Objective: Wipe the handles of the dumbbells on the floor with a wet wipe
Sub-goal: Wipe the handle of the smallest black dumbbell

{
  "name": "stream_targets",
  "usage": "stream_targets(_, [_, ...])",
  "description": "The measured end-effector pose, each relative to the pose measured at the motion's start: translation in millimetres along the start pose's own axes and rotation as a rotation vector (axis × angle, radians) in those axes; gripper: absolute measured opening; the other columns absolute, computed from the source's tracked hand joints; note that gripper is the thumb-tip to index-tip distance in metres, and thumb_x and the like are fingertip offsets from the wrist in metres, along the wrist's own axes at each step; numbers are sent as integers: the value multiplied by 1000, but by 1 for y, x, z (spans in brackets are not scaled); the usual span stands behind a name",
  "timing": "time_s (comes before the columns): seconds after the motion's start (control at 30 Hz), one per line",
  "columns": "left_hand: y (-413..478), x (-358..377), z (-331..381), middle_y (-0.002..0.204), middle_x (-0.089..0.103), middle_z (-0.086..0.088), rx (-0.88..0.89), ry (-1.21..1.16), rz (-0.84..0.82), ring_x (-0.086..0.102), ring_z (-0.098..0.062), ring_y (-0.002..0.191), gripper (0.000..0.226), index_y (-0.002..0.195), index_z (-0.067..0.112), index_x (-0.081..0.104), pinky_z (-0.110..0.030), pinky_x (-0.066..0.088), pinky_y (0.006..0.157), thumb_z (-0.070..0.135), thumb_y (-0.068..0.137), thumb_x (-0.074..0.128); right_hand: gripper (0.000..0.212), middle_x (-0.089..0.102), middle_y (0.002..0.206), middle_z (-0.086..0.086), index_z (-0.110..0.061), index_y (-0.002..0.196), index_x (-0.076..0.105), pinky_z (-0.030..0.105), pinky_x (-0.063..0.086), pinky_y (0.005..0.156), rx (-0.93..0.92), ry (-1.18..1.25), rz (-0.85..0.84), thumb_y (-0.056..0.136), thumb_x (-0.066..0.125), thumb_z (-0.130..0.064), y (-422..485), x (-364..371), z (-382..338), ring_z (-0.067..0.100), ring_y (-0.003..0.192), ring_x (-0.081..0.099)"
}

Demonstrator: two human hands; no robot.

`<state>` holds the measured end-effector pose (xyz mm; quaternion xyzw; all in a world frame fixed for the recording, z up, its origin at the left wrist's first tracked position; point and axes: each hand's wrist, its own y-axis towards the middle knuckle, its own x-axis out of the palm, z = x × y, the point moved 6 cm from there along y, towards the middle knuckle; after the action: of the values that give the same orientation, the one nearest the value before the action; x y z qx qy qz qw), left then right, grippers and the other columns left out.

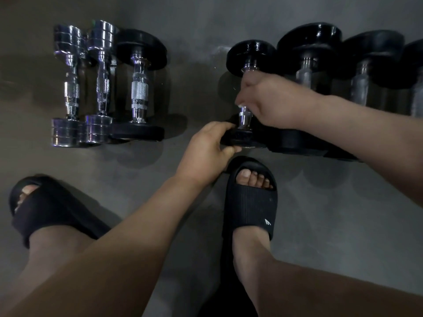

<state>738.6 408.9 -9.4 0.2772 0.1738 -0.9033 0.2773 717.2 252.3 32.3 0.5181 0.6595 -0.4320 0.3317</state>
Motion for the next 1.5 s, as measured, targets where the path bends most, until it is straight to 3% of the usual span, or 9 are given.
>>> stream_targets(0.2, [1,-2,-3,112,69,2,-65,-41,29,61,-4,100,48,120,14,70,-1,38,88,19,75,87,16,66,102,2,-16,104,78,32,52,89,-2,131,-59,93,67,-16,-8,-5,0,18,95,64])
stream_targets(0.3, [2,-3,-2,108,70,4,-84,-42,23,63,-5,96,45,116,18,71,-2,40,84,19,74,87,15,67,99,-4,-16,102,80,18,45,85,4,192,-102,90,71,-14,-13,1,-3,9,91,62])
stream_targets(0.57, [6,-5,-5,102,71,2,-99,-42,1,65,-11,92,46,112,17,72,-22,51,84,21,70,90,14,69,99,0,-13,100,80,14,45,84,-34,198,-35,89,72,-9,-18,-4,-4,5,88,61])
stream_targets(0.67, [6,-4,-3,102,70,3,-81,-29,-2,64,-10,92,44,111,17,72,-16,48,83,20,70,90,16,69,98,1,-14,100,80,16,47,84,-71,188,-74,88,72,-8,-19,-3,-4,5,88,61])
stream_targets(0.8, [6,-4,-1,102,69,4,-74,-14,6,62,-8,92,44,110,16,73,-13,46,83,19,70,90,14,71,102,2,-14,101,80,28,53,91,23,197,63,89,73,-11,-11,-14,11,15,95,67])
stream_targets(0.97, [7,-3,0,102,67,6,-81,-10,3,60,-6,93,44,110,16,73,-6,41,81,19,70,90,14,71,98,1,-12,98,81,6,43,84,-34,202,-70,87,73,-6,-19,-1,0,9,89,64])
stream_targets(1.17, [6,-4,2,100,68,5,-74,0,18,60,-5,91,43,110,16,74,-2,38,80,18,70,89,23,66,95,13,-5,93,78,38,52,80,155,59,198,96,60,-20,0,-13,25,27,86,64])
stream_targets(1.37, [6,-5,2,100,66,9,-95,-12,5,60,-4,93,45,112,17,74,-1,39,81,18,70,89,18,56,102,17,-1,94,68,28,33,56,286,-103,248,97,51,-5,2,-5,27,34,79,58])
stream_targets(1.5, [6,-6,4,101,67,7,-94,-13,13,60,-5,93,44,111,15,75,-1,38,81,16,70,89,14,54,98,15,-2,99,66,41,50,62,243,-192,245,96,52,-4,3,-3,27,34,79,55])
